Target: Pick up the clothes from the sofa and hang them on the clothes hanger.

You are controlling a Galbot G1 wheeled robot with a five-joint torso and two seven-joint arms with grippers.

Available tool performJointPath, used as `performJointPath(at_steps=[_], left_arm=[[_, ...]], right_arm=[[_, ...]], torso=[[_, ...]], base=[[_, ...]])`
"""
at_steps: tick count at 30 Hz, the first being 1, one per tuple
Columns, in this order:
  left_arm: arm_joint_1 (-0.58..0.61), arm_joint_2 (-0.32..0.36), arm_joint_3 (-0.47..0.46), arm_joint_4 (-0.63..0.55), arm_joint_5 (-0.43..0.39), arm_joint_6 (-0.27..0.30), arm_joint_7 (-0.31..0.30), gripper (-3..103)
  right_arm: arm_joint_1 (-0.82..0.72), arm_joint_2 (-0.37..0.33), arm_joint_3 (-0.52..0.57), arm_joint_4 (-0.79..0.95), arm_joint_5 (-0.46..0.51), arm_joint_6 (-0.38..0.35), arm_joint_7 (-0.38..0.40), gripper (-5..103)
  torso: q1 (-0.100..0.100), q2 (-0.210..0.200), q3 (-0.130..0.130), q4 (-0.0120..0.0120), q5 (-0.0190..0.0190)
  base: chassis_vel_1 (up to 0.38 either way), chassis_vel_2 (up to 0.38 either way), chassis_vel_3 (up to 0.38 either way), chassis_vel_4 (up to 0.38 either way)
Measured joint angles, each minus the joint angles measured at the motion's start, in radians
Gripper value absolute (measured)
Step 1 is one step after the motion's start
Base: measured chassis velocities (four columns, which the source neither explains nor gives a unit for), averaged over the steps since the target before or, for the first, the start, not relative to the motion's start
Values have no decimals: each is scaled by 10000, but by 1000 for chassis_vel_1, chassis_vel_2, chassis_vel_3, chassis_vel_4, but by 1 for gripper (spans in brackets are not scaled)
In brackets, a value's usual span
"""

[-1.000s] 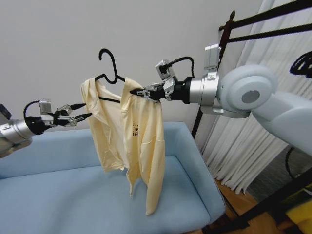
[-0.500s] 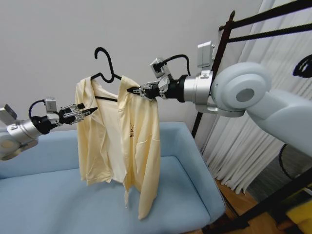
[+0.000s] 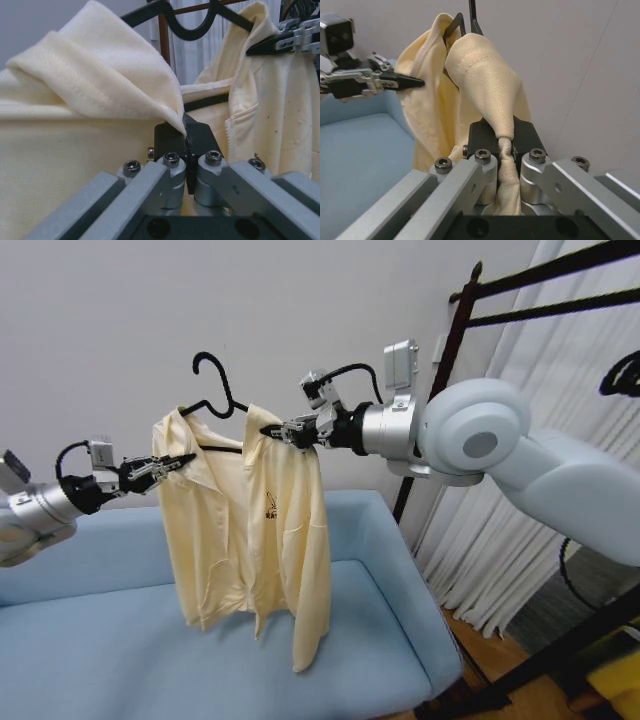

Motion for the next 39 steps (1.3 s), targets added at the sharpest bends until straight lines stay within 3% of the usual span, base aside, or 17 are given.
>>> performJointPath(at_steps=[17, 27, 36, 38, 39], left_arm=[[-815, 876, 272, -271, -288, 180, 250, 0], [-699, 804, 212, -648, -154, 420, 1056, 0], [-429, 424, 215, -436, 343, 491, 602, -2], [-379, 319, 222, -426, 429, 492, 445, 9], [-379, 319, 222, -426, 429, 492, 445, 9]], right_arm=[[-435, 316, 64, 133, -566, -140, -34, 4], [-507, 512, 108, 133, -613, -129, -10, 4], [-487, 175, 196, 175, -497, -116, -67, 4], [-431, 93, 249, 145, -309, -100, -78, 4], [-431, 93, 249, 145, -309, -100, -78, 4]], torso=[[0, 0, 0, 0, 1], [0, 0, 0, 0, 2], [0, 0, 0, -2, 1], [0, 0, 0, 0, 0], [0, 0, 0, 0, 0]], base=[[0, 0, 0, 0], [0, 0, 0, 0], [0, 0, 0, 0], [0, 0, 0, 0], [0, 0, 0, 0]])
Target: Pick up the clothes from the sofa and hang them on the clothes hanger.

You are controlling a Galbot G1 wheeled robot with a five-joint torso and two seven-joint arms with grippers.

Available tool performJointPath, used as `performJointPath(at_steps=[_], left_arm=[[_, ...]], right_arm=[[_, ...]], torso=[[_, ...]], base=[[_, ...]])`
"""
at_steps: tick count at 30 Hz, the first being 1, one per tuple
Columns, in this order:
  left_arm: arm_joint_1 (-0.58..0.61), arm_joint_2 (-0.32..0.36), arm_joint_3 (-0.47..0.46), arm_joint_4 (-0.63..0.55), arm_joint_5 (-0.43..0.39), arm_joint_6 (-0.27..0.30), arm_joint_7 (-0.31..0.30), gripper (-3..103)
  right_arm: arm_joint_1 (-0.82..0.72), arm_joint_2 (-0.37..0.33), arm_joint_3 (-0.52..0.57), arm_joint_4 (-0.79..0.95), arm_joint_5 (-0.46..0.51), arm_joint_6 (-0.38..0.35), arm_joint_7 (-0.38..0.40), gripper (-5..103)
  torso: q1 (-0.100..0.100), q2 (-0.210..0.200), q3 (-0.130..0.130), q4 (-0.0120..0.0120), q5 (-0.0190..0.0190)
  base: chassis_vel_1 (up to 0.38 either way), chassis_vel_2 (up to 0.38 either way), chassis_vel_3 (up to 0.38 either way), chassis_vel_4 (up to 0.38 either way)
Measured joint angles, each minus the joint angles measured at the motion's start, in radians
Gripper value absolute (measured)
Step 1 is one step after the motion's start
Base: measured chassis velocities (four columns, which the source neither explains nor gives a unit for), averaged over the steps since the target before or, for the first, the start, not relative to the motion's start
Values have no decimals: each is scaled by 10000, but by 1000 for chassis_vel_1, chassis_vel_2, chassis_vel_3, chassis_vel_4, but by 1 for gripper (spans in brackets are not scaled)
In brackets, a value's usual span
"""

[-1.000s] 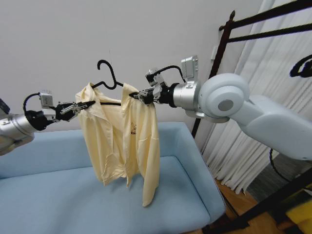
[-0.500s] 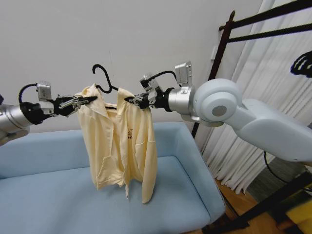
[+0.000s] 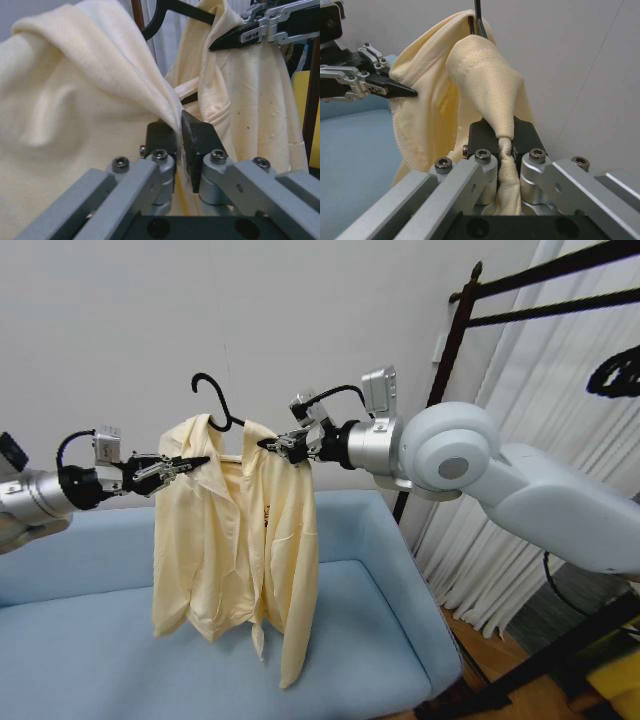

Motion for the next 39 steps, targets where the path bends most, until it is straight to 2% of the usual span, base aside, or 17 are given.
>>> performJointPath(at_steps=[4, 6, 10, 12, 13, 14, 16, 18, 21, 24, 27, 29, 31, 33, 34, 37, 39], left_arm=[[83, -247, 18, -150, 148, 128, -164, 30], [95, -292, 19, -184, 171, 157, -177, 30], [108, -473, 17, -276, 195, 211, -329, 52], [108, -508, 5, -292, 195, 216, -358, 52], [107, -595, -42, -323, 195, 224, -415, 63], [108, -645, -69, -338, 195, 225, -476, 63], [107, -752, -128, -387, 186, 226, -668, 74], [107, -794, -148, -407, 181, 226, -751, 74], [118, -965, -209, -495, 185, 167, -1362, 89], [156, -1060, -223, -519, 193, 93, -1802, 94], [289, -1440, -326, -551, 346, -132, -2711, 100], [298, -1485, -332, -551, 359, -149, -2784, 100], [321, -1756, -373, -553, 423, -214, -3093, 100], [338, -1851, -411, -564, 452, -229, -3128, 100], [363, -2028, -468, -583, 497, -256, -3165, 100], [401, -2173, -524, -620, 512, -273, -3198, 100], [503, -2431, -659, -727, 575, -282, -3212, 100]], right_arm=[[77, -162, 103, 16, 436, 161, -16, 4], [85, -185, 127, 17, 487, 216, 1, 4], [177, -331, 366, -12, 936, 306, 225, 4], [192, -350, 397, -13, 1000, 306, 257, 4], [230, -443, 586, 3, 1334, 305, 488, 4], [247, -473, 688, 23, 1500, 290, 661, 4], [326, -536, 950, 58, 1956, 194, 1230, 4], [362, -548, 1019, 63, 2104, 156, 1414, 4], [754, -616, 1369, 24, 3067, -175, 2527, 4], [1032, -648, 1472, -54, 3605, -301, 3088, 4], [2115, -576, 1475, -457, 5683, -366, 5414, 4], [2264, -557, 1441, -517, 5886, -313, 5691, 4], [3268, -294, 1194, -1116, 6922, 157, 7274, 4], [3562, -186, 1080, -1415, 7098, 328, 7697, 4], [3998, 25, 848, -1939, 7237, 653, 8330, 4], [4299, 268, 664, -2393, 7266, 902, 8932, 4], [4748, 917, 372, -3249, 7190, 1438, 10082, 4]], torso=[[0, 0, 0, -1, 1], [0, 0, 0, -1, 1], [0, 0, 0, 0, 0], [1, 0, 0, 0, 1], [0, 0, 0, 0, 1], [0, 0, 0, -1, 1], [1, 0, 0, -1, 2], [0, 0, 0, 0, 2], [0, 0, 0, 1, 3], [0, 0, 0, -1, 3], [0, 0, 0, 1, 3], [0, 0, 0, 0, 2], [0, 0, -1, -1, -1], [-1, 1, -1, -1, -2], [-1, 1, -2, 0, 0], [0, 0, -1, -1, 1], [0, 0, 0, -2, 2]], base=[[0, 0, 0, 0], [0, 0, 0, 0], [0, 0, 0, 0], [0, 0, 0, 0], [0, 0, 0, 0], [0, 0, 0, 0], [0, 0, 0, 0], [0, 0, 0, 0], [0, 0, 0, 0], [0, 0, 0, 0], [0, 0, 0, 0], [0, 0, 0, 0], [0, 0, 0, 0], [0, 0, 0, 0], [0, 0, 0, 0], [0, 0, 0, 0], [0, 0, 0, 0]])
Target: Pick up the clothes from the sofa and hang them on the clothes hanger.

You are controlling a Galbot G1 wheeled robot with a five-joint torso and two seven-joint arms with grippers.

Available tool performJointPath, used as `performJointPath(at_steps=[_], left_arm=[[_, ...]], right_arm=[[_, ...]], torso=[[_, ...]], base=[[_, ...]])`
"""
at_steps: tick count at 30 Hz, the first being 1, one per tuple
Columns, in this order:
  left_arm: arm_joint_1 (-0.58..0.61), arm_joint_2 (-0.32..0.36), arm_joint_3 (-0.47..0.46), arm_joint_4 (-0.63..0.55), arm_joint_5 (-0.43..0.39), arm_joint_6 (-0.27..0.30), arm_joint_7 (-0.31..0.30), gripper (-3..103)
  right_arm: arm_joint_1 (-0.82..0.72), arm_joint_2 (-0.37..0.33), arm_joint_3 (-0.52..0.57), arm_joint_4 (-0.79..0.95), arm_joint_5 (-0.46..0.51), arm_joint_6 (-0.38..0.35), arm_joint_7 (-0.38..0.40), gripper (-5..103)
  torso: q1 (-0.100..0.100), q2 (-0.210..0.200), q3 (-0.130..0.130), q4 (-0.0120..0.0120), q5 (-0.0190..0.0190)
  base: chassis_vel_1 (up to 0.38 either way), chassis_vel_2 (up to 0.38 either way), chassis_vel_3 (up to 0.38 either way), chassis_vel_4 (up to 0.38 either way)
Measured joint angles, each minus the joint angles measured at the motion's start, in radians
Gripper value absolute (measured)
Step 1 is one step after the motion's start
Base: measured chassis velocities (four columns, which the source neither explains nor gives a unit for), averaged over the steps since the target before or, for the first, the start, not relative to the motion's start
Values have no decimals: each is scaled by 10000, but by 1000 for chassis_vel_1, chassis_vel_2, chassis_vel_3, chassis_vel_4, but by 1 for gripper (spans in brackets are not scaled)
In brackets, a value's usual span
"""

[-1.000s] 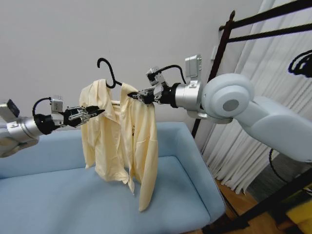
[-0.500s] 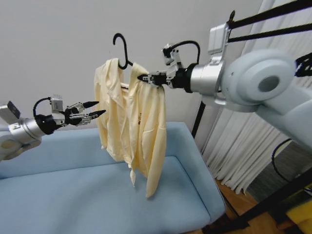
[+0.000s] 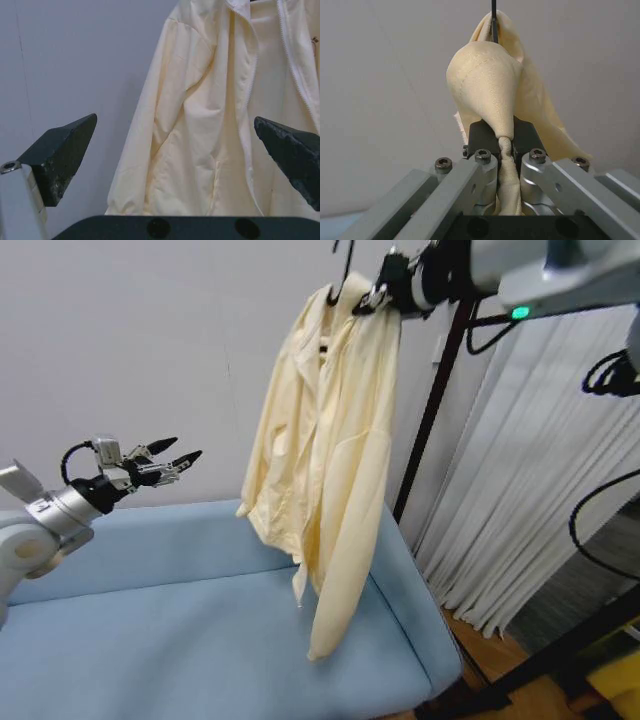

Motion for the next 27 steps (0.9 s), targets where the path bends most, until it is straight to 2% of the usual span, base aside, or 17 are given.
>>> performJointPath(at_steps=[2, 4, 7, 10, 13, 19, 24, 25, 26, 27], left_arm=[[67, -152, -69, -85, 12, 0, -9, 100], [81, -194, -83, -103, 12, -1, -11, 100], [152, -455, -136, -210, 15, -1, 7, 100], [175, -544, -144, -237, 18, -1, 13, 100], [224, -888, -237, -263, 55, -4, 25, 100], [284, -1254, -433, -306, 119, -5, -118, 100], [838, -1600, -873, -459, 682, -133, -345, 100], [838, -1600, -873, -459, 682, -133, -345, 100], [897, -1626, -901, -487, 738, -142, -417, 100], [1135, -1756, -1011, -640, 934, -153, -895, 100]], right_arm=[[344, 517, -297, -580, -157, 469, 633, 4], [457, 667, -411, -758, -218, 617, 790, 4], [1134, 1478, -1072, -1748, -703, 1327, 1465, 4], [1361, 1713, -1301, -2074, -887, 1488, 1589, 4], [1785, 2295, -1809, -3157, -1456, 1648, 1836, 4], [1653, 2451, -2303, -3976, -2166, 1439, 1968, 4], [816, 2100, -2645, -4319, -3454, 1442, 2006, 4], [816, 2100, -2645, -4319, -3454, 1442, 2006, 4], [747, 2056, -2664, -4333, -3567, 1442, 1984, 4], [465, 1876, -2727, -4378, -4039, 1431, 1871, 4]], torso=[[0, -1, 0, 4, -3], [0, 0, 0, 4, -4], [0, -1, 0, 3, -4], [0, -1, 0, 3, -5], [-1, -1, -1, 1, -6], [-1, -1, -1, 0, -3], [1, -1, 1, 3, 0], [1, -1, 1, 3, 0], [1, -2, 1, 3, 0], [1, -2, 1, 0, 1]], base=[[0, 0, 0, 0], [0, 0, 0, 0], [0, 0, 0, 0], [0, 0, 0, 0], [0, 0, 0, 0], [0, 0, 0, 0], [0, 0, 0, 0], [0, 0, 0, 0], [0, 0, 0, 0], [0, 0, 0, 0]])
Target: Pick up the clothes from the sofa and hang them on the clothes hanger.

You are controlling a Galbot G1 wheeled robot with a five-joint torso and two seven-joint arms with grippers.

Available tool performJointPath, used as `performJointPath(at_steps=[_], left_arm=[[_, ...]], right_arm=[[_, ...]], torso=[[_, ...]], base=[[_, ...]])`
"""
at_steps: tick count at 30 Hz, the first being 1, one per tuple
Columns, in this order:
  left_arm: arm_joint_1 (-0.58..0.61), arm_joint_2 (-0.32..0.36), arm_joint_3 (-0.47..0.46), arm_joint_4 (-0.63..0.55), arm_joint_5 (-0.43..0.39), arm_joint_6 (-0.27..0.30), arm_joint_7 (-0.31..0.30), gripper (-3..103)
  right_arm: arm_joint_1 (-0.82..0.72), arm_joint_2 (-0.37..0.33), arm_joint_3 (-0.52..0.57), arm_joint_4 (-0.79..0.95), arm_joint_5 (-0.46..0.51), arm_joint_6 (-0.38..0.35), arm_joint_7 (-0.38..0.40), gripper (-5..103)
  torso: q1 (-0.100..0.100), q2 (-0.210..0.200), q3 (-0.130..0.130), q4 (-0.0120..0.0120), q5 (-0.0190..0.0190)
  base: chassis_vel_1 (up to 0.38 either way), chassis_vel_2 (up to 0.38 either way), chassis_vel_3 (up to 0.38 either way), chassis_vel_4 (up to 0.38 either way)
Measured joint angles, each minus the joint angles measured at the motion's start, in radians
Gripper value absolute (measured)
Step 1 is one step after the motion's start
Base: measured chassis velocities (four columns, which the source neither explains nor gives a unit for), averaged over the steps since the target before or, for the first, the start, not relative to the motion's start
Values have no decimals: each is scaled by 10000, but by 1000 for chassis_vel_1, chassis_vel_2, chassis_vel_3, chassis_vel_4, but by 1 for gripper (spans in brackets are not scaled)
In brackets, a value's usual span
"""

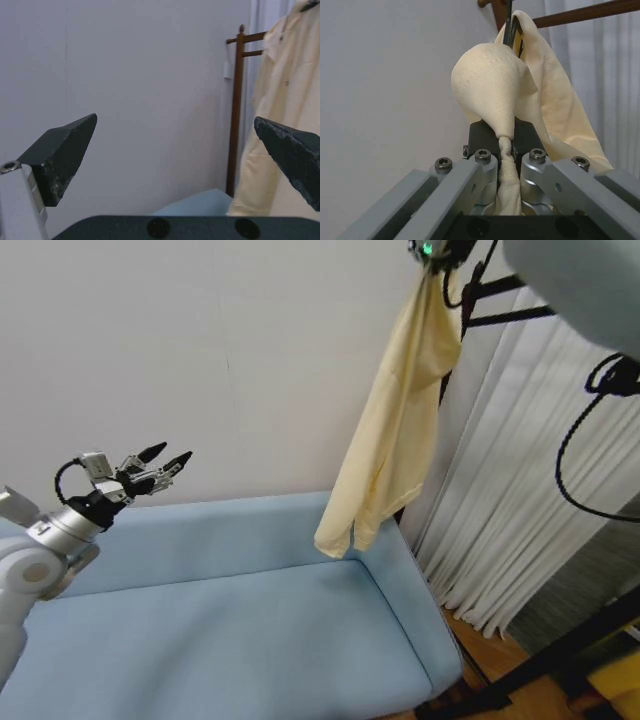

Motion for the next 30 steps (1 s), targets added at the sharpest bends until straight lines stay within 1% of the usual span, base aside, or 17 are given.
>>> performJointPath(at_steps=[2, 3, 4, 5, 6, 7, 8, 9, 12, 14, 15, 18, 20, 21, 23, 26, 30], left_arm=[[236, -127, -96, -191, 217, 8, -659, 100], [293, -159, -121, -236, 281, 24, -830, 100], [293, -159, -121, -236, 281, 24, -830, 100], [521, -320, -240, -411, 498, 153, -1385, 100], [674, -430, -339, -523, 605, 221, -1655, 100], [914, -590, -462, -655, 735, 323, -1943, 100], [1037, -667, -522, -714, 782, 370, -2036, 100], [1037, -667, -522, -714, 782, 370, -2036, 100], [1762, -1117, -787, -1096, 1222, 473, -2352, 100], [1805, -1151, -796, -1127, 1252, 473, -2370, 100], [2061, -1355, -825, -1334, 1364, 474, -2494, 100], [2326, -1584, -861, -1517, 1513, 474, -2563, 100], [2352, -1609, -867, -1536, 1529, 474, -2564, 100], [2416, -1679, -872, -1578, 1597, 474, -2569, 100], [2423, -1709, -804, -1588, 1679, 472, -2570, 100], [2374, -1710, -681, -1582, 1726, 472, -2570, 100], [2352, -1721, -505, -1521, 1852, 472, -2568, 100]], right_arm=[[-259, -157, -13, -12, -390, -22, -95, 4], [-340, -209, -9, -12, -495, -39, -126, 4], [-340, -209, -9, -12, -495, -39, -126, 4], [-612, -371, 59, 17, -807, -119, -225, 4], [-781, -441, 148, 50, -987, -156, -286, 4], [-1003, -539, 256, 43, -1225, -218, -365, 4], [-1095, -573, 301, 35, -1324, -246, -404, 4], [-1095, -573, 301, 35, -1324, -246, -404, 4], [-1755, -783, 627, -198, -2071, -468, -733, 4], [-1789, -789, 649, -215, -2104, -478, -746, 4], [-2091, -850, 842, -447, -2494, -603, -958, 4], [-2344, -877, 975, -1060, -3332, -794, -1445, 4], [-2364, -870, 989, -1187, -3446, -823, -1522, 4], [-2404, -814, 1068, -1728, -3834, -925, -1799, 4], [-2405, -753, 1149, -2410, -4176, -1001, -2148, 4], [-2387, -744, 1172, -2788, -4292, -1038, -2366, 4], [-2393, -723, 1258, -3588, -4637, -1117, -2907, 4]], torso=[[0, 0, 0, 0, 2], [0, 0, 0, 0, 2], [0, 0, 0, 0, 2], [1, 0, 1, 1, 3], [2, 1, -1, -3, 1], [-1, 1, -2, 2, -1], [-1, 1, -2, 2, -2], [-1, 1, -2, 2, -2], [0, 1, -2, 3, -1], [-1, 0, -1, 3, -1], [-1, 1, -1, 3, -1], [-1, 2, -1, 1, 0], [-1, 2, -1, 2, 0], [-1, 2, -1, 1, 1], [-1, 2, -1, 2, -1], [0, 2, -1, 1, -2], [-1, 2, -2, -3, 0]], base=[[0, 0, 0, 0], [0, 0, 0, 0], [0, 0, 0, 0], [0, 0, 0, 0], [0, 0, 0, 0], [0, 0, 0, 0], [0, 0, 0, 0], [0, 0, 0, 0], [0, 0, 0, 0], [0, 0, 0, 0], [0, 0, 0, 0], [0, 0, 0, 0], [0, 0, 0, 0], [0, 0, 0, 0], [0, 0, 0, 0], [0, 0, 0, 0], [0, 0, 0, 0]])
